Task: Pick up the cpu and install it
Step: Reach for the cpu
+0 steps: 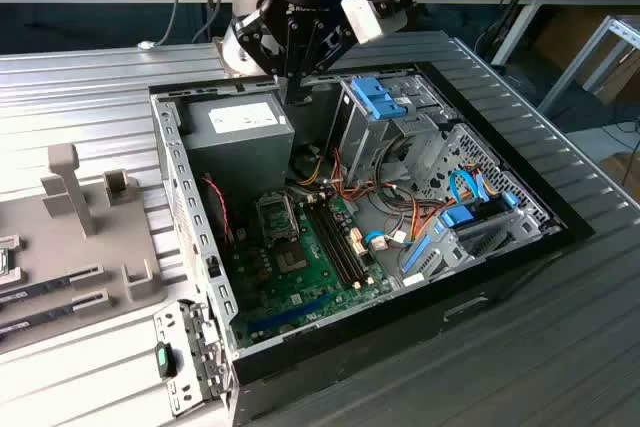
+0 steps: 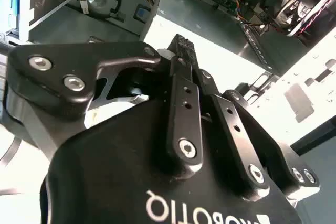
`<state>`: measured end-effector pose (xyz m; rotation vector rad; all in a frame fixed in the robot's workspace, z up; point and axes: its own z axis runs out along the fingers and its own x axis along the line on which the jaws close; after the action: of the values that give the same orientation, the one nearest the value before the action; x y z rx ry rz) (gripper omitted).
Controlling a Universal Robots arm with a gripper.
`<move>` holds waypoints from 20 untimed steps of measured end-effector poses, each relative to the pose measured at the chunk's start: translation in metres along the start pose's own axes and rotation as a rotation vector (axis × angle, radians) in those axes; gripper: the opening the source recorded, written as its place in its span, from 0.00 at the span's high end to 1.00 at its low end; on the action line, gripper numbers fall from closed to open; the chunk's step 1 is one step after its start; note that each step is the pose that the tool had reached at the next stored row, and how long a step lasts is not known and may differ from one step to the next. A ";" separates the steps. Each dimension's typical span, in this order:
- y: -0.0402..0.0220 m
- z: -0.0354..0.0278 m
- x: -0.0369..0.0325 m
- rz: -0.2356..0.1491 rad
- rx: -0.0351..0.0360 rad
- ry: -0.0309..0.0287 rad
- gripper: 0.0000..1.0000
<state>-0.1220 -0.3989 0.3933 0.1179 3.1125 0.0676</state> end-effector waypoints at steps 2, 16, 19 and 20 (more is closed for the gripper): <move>-0.0001 0.0000 0.0012 0.000 0.0000 0.0000 0.89; -0.0009 -0.0002 0.0121 0.000 -0.0001 0.0000 0.89; -0.0010 -0.0002 0.0130 0.000 -0.0001 0.0000 0.89; -0.0010 -0.0002 0.0134 0.000 -0.0001 0.0000 0.89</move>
<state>-0.1354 -0.3989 0.3932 0.1181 3.1125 0.0677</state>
